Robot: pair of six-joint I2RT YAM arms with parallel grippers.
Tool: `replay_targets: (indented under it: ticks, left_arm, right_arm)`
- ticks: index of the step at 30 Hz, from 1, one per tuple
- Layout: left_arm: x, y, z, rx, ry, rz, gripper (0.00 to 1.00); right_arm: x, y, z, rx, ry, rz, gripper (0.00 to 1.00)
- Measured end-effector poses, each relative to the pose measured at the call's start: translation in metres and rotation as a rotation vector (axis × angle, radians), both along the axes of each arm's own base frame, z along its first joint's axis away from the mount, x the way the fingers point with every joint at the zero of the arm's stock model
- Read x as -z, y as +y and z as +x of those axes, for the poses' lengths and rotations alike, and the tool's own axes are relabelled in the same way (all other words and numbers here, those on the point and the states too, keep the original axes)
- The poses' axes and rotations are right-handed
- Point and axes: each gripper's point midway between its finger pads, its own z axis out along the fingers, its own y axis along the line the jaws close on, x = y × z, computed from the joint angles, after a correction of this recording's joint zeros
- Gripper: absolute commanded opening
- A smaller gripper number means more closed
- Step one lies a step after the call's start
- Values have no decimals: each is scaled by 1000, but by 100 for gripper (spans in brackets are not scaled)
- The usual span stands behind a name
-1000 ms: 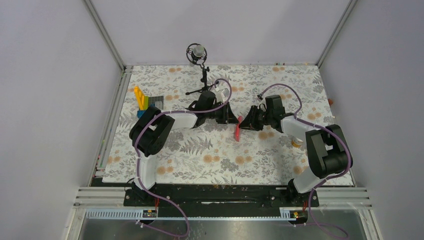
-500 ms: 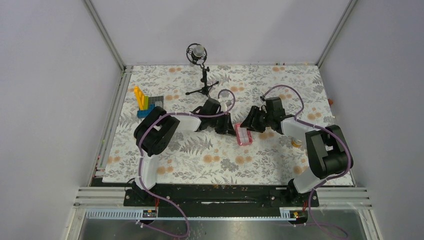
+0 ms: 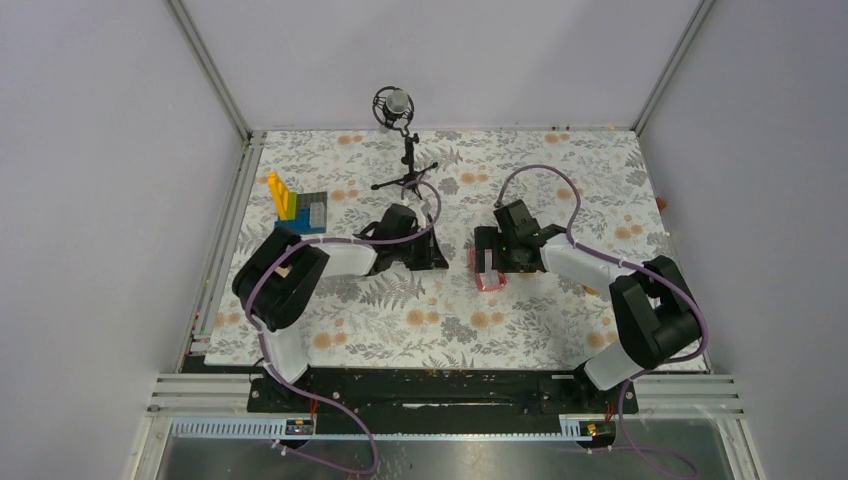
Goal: Sort the pills into containers
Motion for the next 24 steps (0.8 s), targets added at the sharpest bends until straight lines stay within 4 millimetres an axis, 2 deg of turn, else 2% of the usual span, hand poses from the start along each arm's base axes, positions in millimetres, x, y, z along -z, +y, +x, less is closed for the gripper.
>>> replay_targets:
  ticks: [3,6,9,11,14,17,20,24]
  left_arm:
    - [-6,19,4,-70,-25,9,48]
    - [-16,33,12,-134,-57,8,68]
    - [-28,40,20,-180,-101,-6,96]
    - [-35,43,23,-201,-127,-13,99]
    - [-42,49,26,-229,-158,-19,99]
    - [-47,52,29,-242,-179,-29,98]
    - [-51,52,31,-249,-179,-48,93]
    - [-55,50,33,-241,-148,-109,92]
  right_arm:
    - [-1,3,0,-28,-18,-60,100]
    - [1,7,1,-47,-23,-97,99]
    - [8,8,3,-59,-11,-131,100]
    - [12,8,3,-67,-2,-149,97]
    - [18,8,3,-75,8,-168,88]
    - [20,8,4,-78,19,-176,74]
    - [21,10,7,-76,20,-180,61]
    - [19,11,7,-84,17,-175,54]
